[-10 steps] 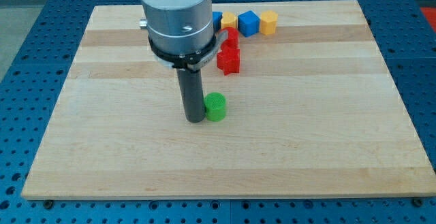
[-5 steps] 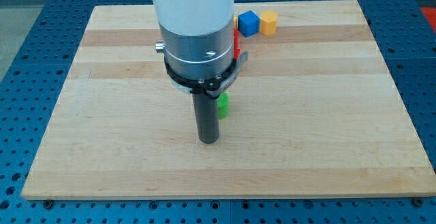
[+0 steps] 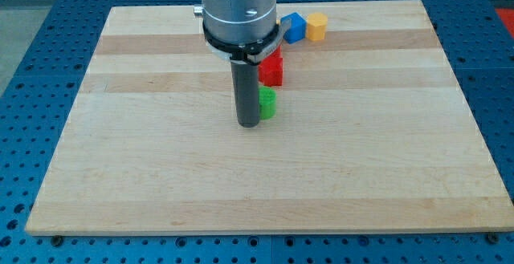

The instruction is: Move green circle near to the red star

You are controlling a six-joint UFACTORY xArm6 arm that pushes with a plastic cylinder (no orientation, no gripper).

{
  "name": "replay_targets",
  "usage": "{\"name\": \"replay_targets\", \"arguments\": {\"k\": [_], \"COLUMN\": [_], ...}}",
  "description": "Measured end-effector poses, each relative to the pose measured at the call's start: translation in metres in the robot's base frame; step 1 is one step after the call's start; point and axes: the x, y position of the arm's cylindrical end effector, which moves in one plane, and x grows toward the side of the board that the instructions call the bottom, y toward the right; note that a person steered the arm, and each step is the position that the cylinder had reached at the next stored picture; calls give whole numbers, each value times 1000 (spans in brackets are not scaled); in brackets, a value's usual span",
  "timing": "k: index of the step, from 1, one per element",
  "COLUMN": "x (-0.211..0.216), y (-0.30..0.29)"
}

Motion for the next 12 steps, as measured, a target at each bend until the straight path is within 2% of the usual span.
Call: {"name": "replay_targets", "arguments": {"k": [2, 3, 4, 5, 6, 8, 9, 12], "x": [-1, 14, 20, 24, 70, 48, 14, -19], "y": [31, -21, -27, -13, 53, 79, 78, 67]}}
